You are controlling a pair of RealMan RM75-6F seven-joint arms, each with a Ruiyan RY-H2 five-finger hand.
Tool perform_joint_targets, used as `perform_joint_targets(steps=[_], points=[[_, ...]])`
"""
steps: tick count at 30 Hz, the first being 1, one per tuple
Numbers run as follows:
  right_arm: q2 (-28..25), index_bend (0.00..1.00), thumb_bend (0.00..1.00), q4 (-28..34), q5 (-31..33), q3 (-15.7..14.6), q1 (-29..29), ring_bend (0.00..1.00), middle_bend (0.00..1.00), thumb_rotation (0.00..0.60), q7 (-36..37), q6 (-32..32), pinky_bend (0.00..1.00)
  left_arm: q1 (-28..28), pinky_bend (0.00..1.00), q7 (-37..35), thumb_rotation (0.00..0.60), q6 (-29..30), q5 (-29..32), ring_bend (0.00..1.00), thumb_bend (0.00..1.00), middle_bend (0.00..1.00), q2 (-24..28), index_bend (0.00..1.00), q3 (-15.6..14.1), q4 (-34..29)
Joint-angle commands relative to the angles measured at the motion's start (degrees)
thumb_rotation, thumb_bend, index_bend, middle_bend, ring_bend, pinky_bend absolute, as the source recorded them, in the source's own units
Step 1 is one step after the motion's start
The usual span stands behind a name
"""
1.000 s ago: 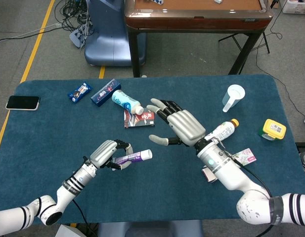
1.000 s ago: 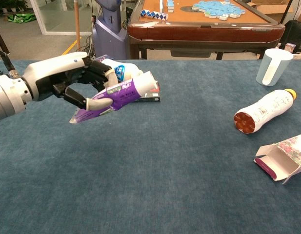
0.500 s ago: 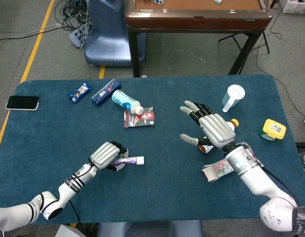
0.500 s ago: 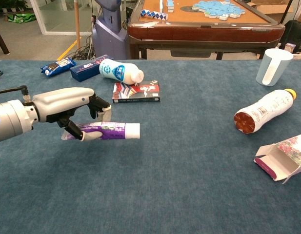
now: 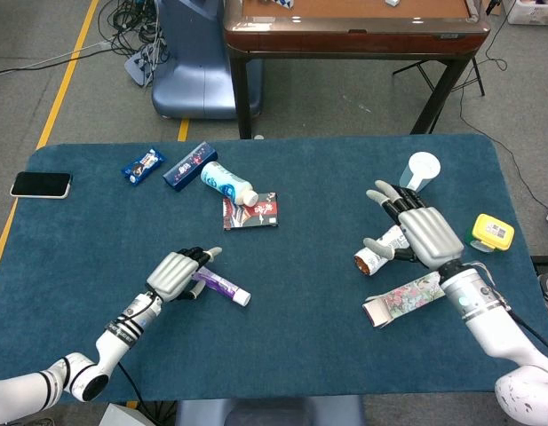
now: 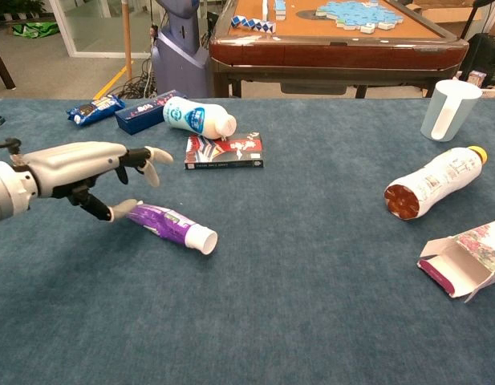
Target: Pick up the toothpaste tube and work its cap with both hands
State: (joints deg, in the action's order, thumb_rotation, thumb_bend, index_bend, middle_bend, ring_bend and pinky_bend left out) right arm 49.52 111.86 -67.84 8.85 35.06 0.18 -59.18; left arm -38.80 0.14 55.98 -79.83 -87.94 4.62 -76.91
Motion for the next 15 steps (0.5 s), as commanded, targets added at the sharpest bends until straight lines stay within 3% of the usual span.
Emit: perform_joint_targets(steps=[1,3,5,10,13,15], points=[[-0.76,0.0,0.1,-0.42,-1.73,-1.48,-2.55,0.0,0.0,0.0,-1.04,-2.52,0.0,3.19,0.24,2.2,0.6,3.66,3.53,0.16,0.46,0.25,3.09,0.08,1.37,-3.96],[-0.59,0.0,0.13,-0.68,-2.32,-2.28,-4.61,0.0,0.0,0.045,-1.91,-4.97,0.0,5.38,0.24,2.51,0.6,6.82,5.04,0.17,0.46,0.25,4.55,0.09,2.02,-5.89],[0.13,0.0,0.16,-1.46,-3.19,-3.16,-6.84,0.0,0.0,0.162,-3.42,-8.01,0.0,7.7,0.24,2.8,0.6,10.52,5.79,0.17,0.46,0.25,5.78,0.1,2.45,-7.29],[3.59,0.0,0.18,-3.81,-5.18,-5.28,-12.89,0.0,0.0,0.362,-8.74,-17.16,0.0,12.7,0.24,3.92,0.6,18.42,5.53,0.17,0.46,0.25,8.44,0.14,2.33,-9.31],[6.09,0.0,0.18,-5.15,-6.46,-6.85,-16.84,0.0,0.03,0.424,-10.39,-22.03,0.0,15.63,0.24,4.68,0.6,22.76,4.13,0.17,0.46,0.25,9.93,0.15,1.43,-9.99],[7.32,0.0,0.18,-5.98,-7.22,-8.08,-19.37,0.0,0.04,0.427,-10.62,-24.31,0.0,17.54,0.24,4.91,0.6,25.64,2.53,0.17,0.46,0.25,10.82,0.16,0.56,-10.09]])
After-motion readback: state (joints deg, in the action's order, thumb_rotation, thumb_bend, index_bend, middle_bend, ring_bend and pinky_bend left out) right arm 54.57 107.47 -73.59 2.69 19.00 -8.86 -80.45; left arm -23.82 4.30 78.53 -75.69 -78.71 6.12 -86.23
